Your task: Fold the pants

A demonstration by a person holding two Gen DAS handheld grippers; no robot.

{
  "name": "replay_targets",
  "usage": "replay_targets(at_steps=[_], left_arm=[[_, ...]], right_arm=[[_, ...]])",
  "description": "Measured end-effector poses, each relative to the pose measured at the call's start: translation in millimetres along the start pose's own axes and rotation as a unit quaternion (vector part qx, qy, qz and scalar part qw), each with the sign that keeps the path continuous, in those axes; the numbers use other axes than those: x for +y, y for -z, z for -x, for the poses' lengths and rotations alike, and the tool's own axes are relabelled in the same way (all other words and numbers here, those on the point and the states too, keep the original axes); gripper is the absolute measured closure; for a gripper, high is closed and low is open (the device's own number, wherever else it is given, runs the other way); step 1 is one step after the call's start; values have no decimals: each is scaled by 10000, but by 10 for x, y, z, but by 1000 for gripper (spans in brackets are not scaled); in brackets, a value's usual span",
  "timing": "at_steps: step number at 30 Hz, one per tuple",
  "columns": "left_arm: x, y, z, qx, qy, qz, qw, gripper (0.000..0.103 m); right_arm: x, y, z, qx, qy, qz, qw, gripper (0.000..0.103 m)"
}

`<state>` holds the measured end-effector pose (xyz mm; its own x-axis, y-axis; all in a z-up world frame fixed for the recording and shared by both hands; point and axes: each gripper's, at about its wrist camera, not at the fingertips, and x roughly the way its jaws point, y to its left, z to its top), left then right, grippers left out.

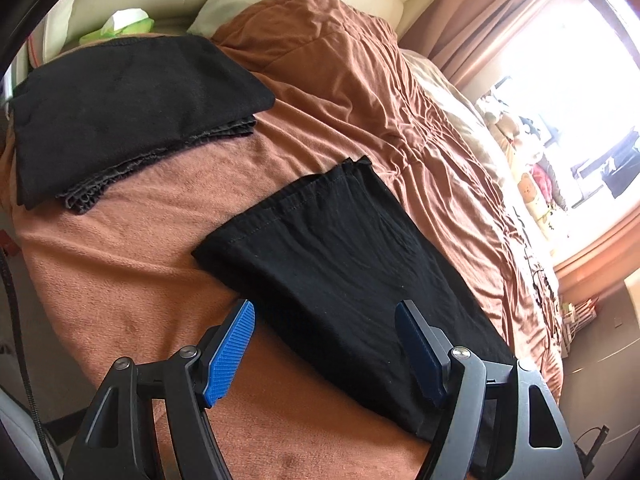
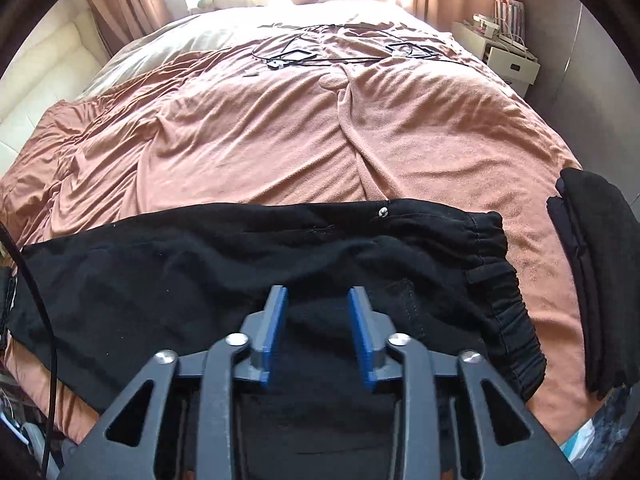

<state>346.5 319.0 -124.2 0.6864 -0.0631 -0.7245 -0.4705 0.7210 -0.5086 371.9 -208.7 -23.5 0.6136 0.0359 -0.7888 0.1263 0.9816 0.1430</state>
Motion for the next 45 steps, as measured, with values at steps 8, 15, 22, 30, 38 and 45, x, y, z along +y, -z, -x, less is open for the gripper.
replay_targets(at_steps=[8,15,22,30,38,45], left_arm=[[218,-130,-20,-27,107,236,9997,40],[276,-180,-268,168,228,424,9987,40],[337,-152,-564,283,183,597,9976,46],[564,-209,-642,138,-157,687,9974,101],[803,-230,-592,20,-126,942,9955,101],[760,-271,-460,177,-132,905,9957,89]], right_arm=[[198,403,378,-197,-363,-66,9991,45],[343,723,437,-111,-582,-129,9982,45],[548,926,370,-86,-773,-114,9969,45],[704,986,113,223,-992,-88,9948,45],[771,926,60,279,-994,-139,9946,45],[784,1016,44,312,-1045,-173,9939,45]])
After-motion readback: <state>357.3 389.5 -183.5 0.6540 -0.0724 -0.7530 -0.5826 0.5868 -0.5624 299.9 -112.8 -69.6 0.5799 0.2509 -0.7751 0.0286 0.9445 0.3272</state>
